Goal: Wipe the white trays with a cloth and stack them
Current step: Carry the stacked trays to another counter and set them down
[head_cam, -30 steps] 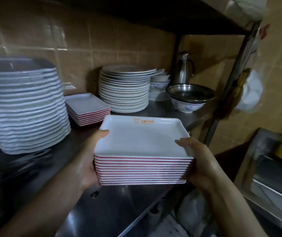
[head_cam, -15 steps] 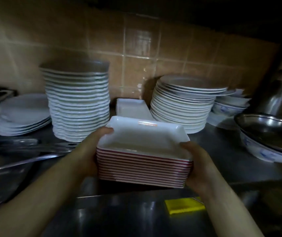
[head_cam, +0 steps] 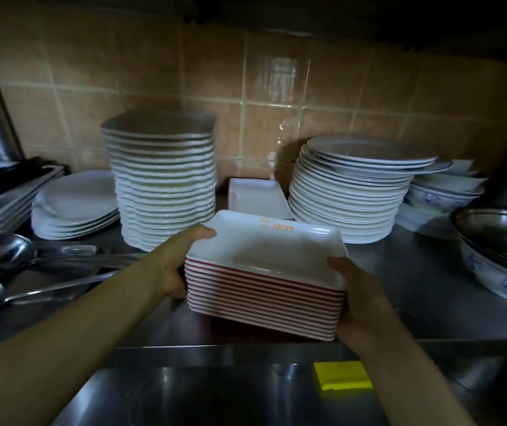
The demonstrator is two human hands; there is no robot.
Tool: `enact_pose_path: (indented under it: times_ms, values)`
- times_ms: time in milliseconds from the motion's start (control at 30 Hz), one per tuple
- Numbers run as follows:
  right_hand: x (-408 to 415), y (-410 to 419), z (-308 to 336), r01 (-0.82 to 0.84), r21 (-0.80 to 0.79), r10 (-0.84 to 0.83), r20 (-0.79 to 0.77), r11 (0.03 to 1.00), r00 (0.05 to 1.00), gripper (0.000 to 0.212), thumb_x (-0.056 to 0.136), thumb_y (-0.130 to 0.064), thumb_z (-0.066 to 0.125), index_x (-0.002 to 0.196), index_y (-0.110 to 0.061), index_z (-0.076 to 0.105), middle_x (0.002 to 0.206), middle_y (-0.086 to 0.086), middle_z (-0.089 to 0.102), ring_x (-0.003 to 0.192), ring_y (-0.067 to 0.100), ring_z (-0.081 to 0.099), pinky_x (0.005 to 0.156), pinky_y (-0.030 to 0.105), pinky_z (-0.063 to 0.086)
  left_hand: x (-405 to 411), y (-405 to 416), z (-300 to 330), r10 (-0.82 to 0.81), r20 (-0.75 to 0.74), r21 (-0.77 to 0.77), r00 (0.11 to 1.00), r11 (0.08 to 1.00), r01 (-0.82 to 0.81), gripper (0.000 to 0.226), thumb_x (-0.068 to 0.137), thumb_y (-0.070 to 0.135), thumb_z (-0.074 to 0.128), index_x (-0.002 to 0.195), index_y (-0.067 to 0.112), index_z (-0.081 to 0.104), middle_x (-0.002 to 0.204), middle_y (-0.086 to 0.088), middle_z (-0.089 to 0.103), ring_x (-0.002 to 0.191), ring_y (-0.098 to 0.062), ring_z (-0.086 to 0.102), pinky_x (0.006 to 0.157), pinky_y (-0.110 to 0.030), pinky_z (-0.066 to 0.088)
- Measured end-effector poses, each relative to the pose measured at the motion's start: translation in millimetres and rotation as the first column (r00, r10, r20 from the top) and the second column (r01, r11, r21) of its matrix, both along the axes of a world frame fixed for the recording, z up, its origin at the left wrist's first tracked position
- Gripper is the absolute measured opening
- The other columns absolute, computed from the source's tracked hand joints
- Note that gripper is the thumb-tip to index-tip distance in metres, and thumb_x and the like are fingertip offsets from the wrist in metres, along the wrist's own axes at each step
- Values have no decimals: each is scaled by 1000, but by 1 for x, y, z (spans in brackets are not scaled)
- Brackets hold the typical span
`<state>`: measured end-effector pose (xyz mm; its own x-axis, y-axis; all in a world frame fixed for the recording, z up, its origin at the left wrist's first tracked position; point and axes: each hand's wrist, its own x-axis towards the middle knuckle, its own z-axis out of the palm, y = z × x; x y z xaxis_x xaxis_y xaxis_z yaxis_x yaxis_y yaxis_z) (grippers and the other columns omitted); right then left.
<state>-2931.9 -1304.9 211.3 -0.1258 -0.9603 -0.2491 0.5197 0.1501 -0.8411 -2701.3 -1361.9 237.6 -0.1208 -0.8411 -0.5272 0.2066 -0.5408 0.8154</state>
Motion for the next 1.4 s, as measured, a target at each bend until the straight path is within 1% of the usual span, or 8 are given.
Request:
enact_pose_path:
  times_ms: [267, 633, 800, 900, 1067, 1200, 1267, 1400]
  values:
    - [7, 7, 4, 4, 17, -4, -13, 1000, 1000, 22, 93, -22, 49, 99, -9, 65, 76, 12, 73, 63, 27, 68, 60, 35, 52, 1, -4, 0, -22, -8, 14, 1000, 1000, 23, 49, 82, 33, 61, 120, 3, 59, 122, -21, 60, 100, -35, 57, 96, -44, 43]
    - [-16, -1, 5, -187, 156, 228, -317, 970, 920, 52, 78, -58, 59, 107, -15, 66, 98, 14, 72, 100, 33, 65, 98, 50, 46, -6, 5, -6, 48, -73, -80, 996, 995, -54, 25, 84, 31, 56, 75, 8, 63, 65, -9, 66, 60, -27, 60, 61, -29, 49]
    - [-36, -8, 3, -386, 139, 408, -404, 912, 818, 48, 63, -63, 58, 80, -22, 76, 80, 4, 75, 80, 22, 70, 79, 38, 53, -17, 17, -9, 262, -57, -185, 964, 946, -268, 26, 87, 38, 56, 80, 15, 66, 61, -6, 70, 62, -25, 63, 61, -30, 48]
    - [-49, -14, 3, -459, 150, 458, -558, 876, 692, 52, 81, -63, 46, 100, -19, 68, 89, 1, 73, 87, 22, 65, 81, 37, 49, -30, 27, -6, 402, -37, -205, 915, 893, -401, 33, 89, 46, 52, 78, 17, 63, 52, -4, 67, 62, -25, 61, 52, -29, 45]
    - [-70, -17, 8, -586, 194, 550, -652, 787, 522, 42, 89, -61, 41, 104, -26, 60, 100, 3, 65, 86, 16, 62, 87, 31, 50, -58, 46, -4, 575, 2, -285, 818, 784, -551, 34, 93, 45, 46, 98, 16, 62, 78, -2, 64, 67, -17, 59, 50, -25, 40]
    - [-81, -43, 13, -331, -47, 106, -898, 942, 427, 55, 90, -53, 48, 127, -14, 52, 129, 11, 52, 115, 27, 52, 89, 30, 37, -81, 66, -6, 678, 0, -363, 735, 685, -632, 46, 90, 35, 56, 130, 12, 50, 99, -5, 68, 75, -14, 65, 53, -23, 50]
    - [-82, -63, 23, -285, -110, 31, -893, 952, 449, 55, 91, -51, 47, 131, -14, 49, 132, 13, 49, 118, 31, 49, 95, 35, 38, -96, 74, -7, 726, 55, -351, 686, 657, -667, 63, 84, 34, 64, 137, 10, 42, 124, -14, 59, 98, -28, 64, 78, -37, 55]
    - [-76, -104, 32, -519, 45, 379, -737, 854, 559, 45, 93, -56, 39, 103, -20, 65, 96, 0, 58, 89, 17, 53, 81, 32, 40, -136, 84, -10, 713, -16, -242, 701, 677, -695, 59, 84, 31, 65, 134, 7, 46, 126, -23, 57, 110, -39, 58, 86, -51, 52]
